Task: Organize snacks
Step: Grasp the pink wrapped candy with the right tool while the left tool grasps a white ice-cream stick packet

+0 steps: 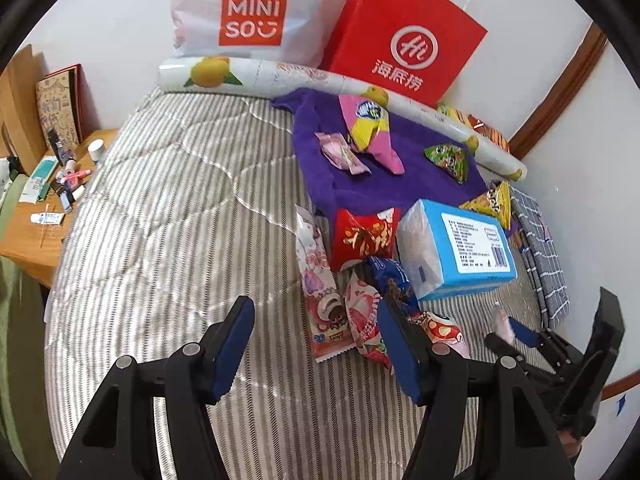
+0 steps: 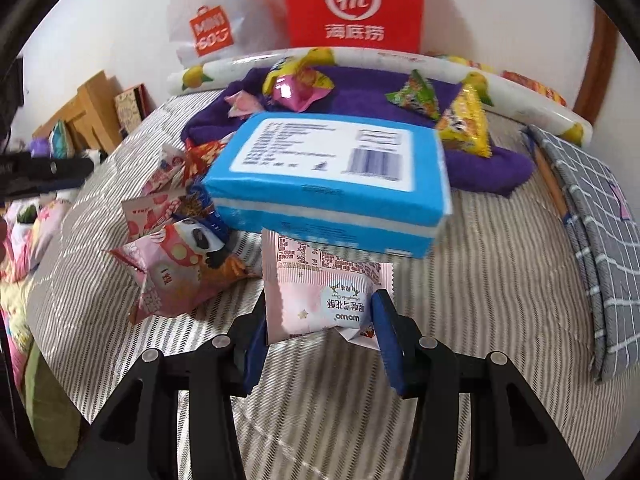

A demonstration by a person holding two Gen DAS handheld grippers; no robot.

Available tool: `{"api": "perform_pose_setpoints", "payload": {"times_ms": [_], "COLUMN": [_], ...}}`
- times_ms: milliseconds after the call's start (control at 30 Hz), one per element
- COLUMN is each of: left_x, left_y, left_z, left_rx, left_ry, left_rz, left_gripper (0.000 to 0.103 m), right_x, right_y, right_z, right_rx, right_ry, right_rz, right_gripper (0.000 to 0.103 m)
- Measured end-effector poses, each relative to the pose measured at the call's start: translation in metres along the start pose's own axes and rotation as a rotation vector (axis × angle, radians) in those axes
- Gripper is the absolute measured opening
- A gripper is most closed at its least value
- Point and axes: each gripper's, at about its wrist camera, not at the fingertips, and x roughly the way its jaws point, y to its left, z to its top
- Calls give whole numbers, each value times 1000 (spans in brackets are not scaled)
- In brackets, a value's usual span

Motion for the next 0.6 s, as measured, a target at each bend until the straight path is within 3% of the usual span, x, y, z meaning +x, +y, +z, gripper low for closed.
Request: {"api": "perform_pose_setpoints", "payload": {"times_ms": [467,600], "left_x": [54,67], "left_y": [-7,-8], "left_z": [24,28], "left_rx": [-5,-5], "left_ry": [72,85], "left_rz": [24,25], "left_gripper": [60,53], "right_x": [-16,-17], "right_y": [-46,-54], "right_z": [5,7], "right_rx": [96,110], "right_ry": [-45,-49], "right_rz": [-44,-54], "right_gripper": [48,48]}}
